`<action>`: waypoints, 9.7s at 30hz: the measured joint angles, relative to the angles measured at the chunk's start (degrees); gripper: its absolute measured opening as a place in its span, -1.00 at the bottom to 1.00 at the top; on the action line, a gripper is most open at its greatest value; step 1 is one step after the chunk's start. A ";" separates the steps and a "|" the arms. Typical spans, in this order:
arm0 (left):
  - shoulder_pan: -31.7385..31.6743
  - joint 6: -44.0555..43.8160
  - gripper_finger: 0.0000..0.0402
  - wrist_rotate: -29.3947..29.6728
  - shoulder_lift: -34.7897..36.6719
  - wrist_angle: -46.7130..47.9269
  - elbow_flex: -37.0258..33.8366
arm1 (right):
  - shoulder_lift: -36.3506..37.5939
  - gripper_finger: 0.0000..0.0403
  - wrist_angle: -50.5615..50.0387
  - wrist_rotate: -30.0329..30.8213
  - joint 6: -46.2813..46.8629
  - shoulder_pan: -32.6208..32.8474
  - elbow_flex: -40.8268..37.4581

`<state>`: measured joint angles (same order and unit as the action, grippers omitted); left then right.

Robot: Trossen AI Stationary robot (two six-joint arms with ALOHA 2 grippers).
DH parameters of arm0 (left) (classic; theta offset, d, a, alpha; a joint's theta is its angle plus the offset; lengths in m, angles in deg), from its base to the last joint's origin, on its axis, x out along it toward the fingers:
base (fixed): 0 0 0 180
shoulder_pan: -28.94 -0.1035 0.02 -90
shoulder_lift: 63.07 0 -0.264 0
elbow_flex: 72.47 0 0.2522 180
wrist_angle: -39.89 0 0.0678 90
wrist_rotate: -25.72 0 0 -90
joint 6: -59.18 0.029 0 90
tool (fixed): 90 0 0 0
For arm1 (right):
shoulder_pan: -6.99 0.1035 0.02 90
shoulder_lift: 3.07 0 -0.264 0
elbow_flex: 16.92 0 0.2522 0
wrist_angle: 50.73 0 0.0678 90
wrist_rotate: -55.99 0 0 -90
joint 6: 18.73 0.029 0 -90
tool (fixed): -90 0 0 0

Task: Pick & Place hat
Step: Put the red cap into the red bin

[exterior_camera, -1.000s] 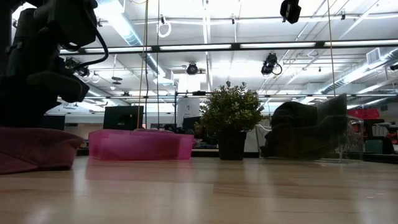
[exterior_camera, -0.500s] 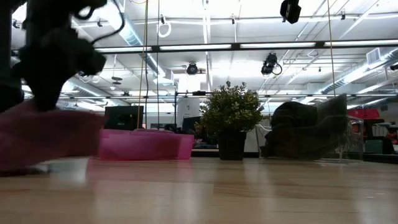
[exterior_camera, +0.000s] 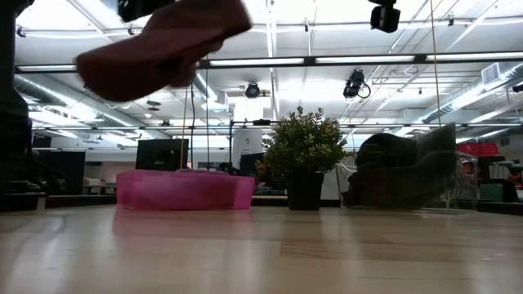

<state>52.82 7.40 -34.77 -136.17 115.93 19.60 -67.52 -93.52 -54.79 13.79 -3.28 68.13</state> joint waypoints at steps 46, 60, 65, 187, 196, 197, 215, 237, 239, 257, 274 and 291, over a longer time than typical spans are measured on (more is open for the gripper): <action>-7.74 25.34 -0.99 -0.36 -3.91 -16.62 3.75 | -23.56 0.26 39.25 -11.62 22.04 1.51 0.00; -7.76 26.92 -0.99 0.45 -3.91 -19.14 3.75 | -23.54 -0.55 39.29 -12.04 21.92 1.51 0.00; -7.76 26.93 -0.98 0.46 -3.91 -19.06 3.75 | -23.54 -0.91 39.34 -12.78 20.92 1.51 0.00; -9.59 62.63 -0.94 53.33 -8.97 10.95 3.75 | -4.73 0.60 61.24 -15.87 49.29 -9.05 0.17; -15.11 50.18 -0.94 43.53 -7.94 27.52 3.34 | -4.88 0.60 57.24 -16.37 46.43 -9.07 0.04; -15.23 50.88 -0.94 43.24 -7.43 27.88 3.20 | -4.92 0.60 56.15 -16.37 46.11 -9.07 0.04; -19.88 59.76 -0.94 38.79 0.76 27.78 2.75 | -5.00 0.60 51.94 -15.73 43.04 -9.21 0.04; -35.25 93.22 -0.94 36.97 1.12 27.72 2.75 | -5.14 0.60 48.17 -13.17 40.08 -9.22 0.02; -35.28 92.39 -0.94 33.90 1.27 27.81 2.75 | -5.14 0.60 48.15 -13.11 40.06 -9.22 0.02; -35.12 88.93 -0.94 29.39 -1.92 18.96 -18.23 | -5.14 0.60 47.69 -12.39 39.23 -9.35 0.02; -35.19 98.55 -0.91 30.67 -1.88 -6.15 -34.20 | -5.14 0.60 46.88 -12.06 40.06 -10.73 0.02; -35.17 89.25 -0.67 11.75 -1.95 -12.92 -41.01 | -5.59 0.60 45.09 -12.08 38.99 -10.73 0.00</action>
<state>17.65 96.65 -23.03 -138.12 103.00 -21.41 -73.11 -48.43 -66.87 52.77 -14.01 68.13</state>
